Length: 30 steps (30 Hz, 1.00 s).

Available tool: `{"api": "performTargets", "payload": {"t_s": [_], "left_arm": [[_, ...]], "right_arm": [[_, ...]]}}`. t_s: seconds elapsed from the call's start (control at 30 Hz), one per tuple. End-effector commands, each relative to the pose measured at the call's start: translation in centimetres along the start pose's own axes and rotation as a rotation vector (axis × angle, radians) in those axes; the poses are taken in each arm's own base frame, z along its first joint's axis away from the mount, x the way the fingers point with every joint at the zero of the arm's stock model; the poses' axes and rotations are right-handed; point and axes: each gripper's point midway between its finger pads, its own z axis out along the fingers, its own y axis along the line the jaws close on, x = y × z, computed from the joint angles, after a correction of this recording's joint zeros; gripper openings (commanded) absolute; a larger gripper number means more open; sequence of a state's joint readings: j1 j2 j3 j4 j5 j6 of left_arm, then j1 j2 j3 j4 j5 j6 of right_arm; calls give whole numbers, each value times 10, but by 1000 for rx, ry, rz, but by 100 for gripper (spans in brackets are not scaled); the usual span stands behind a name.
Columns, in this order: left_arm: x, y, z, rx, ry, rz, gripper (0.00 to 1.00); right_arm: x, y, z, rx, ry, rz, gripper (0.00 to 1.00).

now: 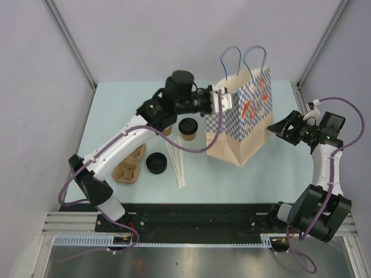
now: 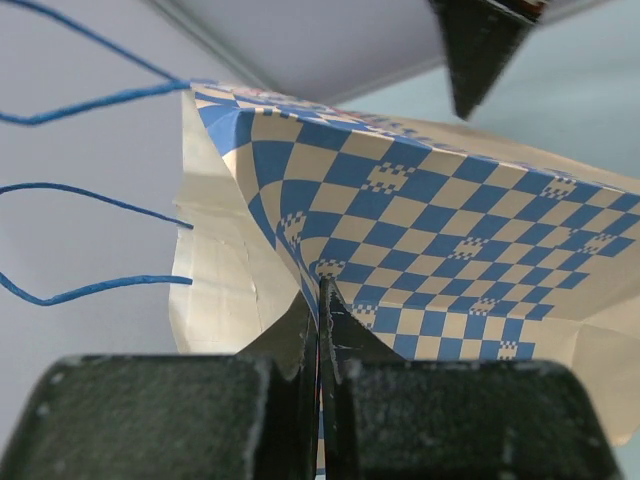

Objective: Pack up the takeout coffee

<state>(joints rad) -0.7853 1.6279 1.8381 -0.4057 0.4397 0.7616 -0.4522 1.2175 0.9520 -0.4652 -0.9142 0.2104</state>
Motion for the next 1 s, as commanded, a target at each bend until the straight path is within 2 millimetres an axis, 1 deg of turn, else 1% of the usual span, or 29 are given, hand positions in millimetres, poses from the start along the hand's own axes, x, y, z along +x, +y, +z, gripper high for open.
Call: {"api": "performTargets", "payload": {"t_s": [0.0, 0.07, 0.2, 0.23, 0.3, 0.33, 0.4, 0.43, 0.47, 0.5, 0.53, 0.57, 0.6, 0.63, 0.67, 0.7, 0.73, 0.77, 0.87, 0.9, 0.93, 0.97], "left_arm": [[-8, -19, 9, -34, 43, 24, 0], [-3, -23, 16, -40, 60, 22, 0], [-6, -5, 22, -115, 86, 35, 0], [-11, 2, 24, -128, 79, 42, 0], [-13, 6, 23, -133, 82, 52, 0], [-14, 6, 23, -133, 80, 52, 0], [-13, -3, 25, -112, 90, 59, 0], [-5, -12, 28, -94, 111, 55, 0], [-6, -21, 29, -76, 110, 59, 0], [6, -37, 34, -46, 138, 61, 0], [14, -43, 35, -56, 175, 72, 0], [13, -58, 42, -39, 183, 104, 0], [32, -80, 47, -5, 231, 114, 1], [42, -85, 48, -24, 283, 125, 2], [47, -104, 57, 3, 297, 131, 2], [57, -116, 61, 22, 325, 131, 2], [62, -128, 64, 30, 354, 125, 2], [72, -139, 71, 51, 385, 119, 2], [78, -152, 78, 66, 434, 68, 4], [74, -152, 86, 70, 431, 48, 9], [74, -157, 84, 92, 449, 10, 14], [70, -160, 87, 111, 439, -12, 20]], "right_arm": [[1, 5, -12, 20, 13, -40, 77], [4, 1, -13, 35, 21, -48, 77], [4, -5, -14, 57, 23, -50, 76], [4, -5, -14, 52, 21, -51, 77], [-2, -6, -14, 51, 4, -53, 77], [-4, -6, -14, 47, -2, -57, 77], [-11, -9, -15, 51, -27, -56, 77], [-13, -9, -16, 48, -34, -58, 77], [-15, -11, -17, 49, -40, -60, 77], [-18, -15, -20, 60, -51, -56, 77], [-20, -17, -21, 65, -57, -52, 77], [-21, -19, -23, 68, -62, -50, 77], [-24, -24, -26, 81, -74, -40, 77], [-25, -25, -28, 81, -77, -38, 77], [-25, -27, -29, 84, -81, -40, 77], [-26, -29, -32, 87, -85, -29, 77], [-25, -31, -33, 91, -85, -26, 77], [-25, -32, -35, 94, -85, -32, 77], [-23, -35, -40, 99, -84, -24, 78], [-23, -36, -42, 103, -87, -29, 78], [-21, -37, -43, 105, -83, -24, 78], [-21, -37, -44, 105, -83, -28, 78]]}}
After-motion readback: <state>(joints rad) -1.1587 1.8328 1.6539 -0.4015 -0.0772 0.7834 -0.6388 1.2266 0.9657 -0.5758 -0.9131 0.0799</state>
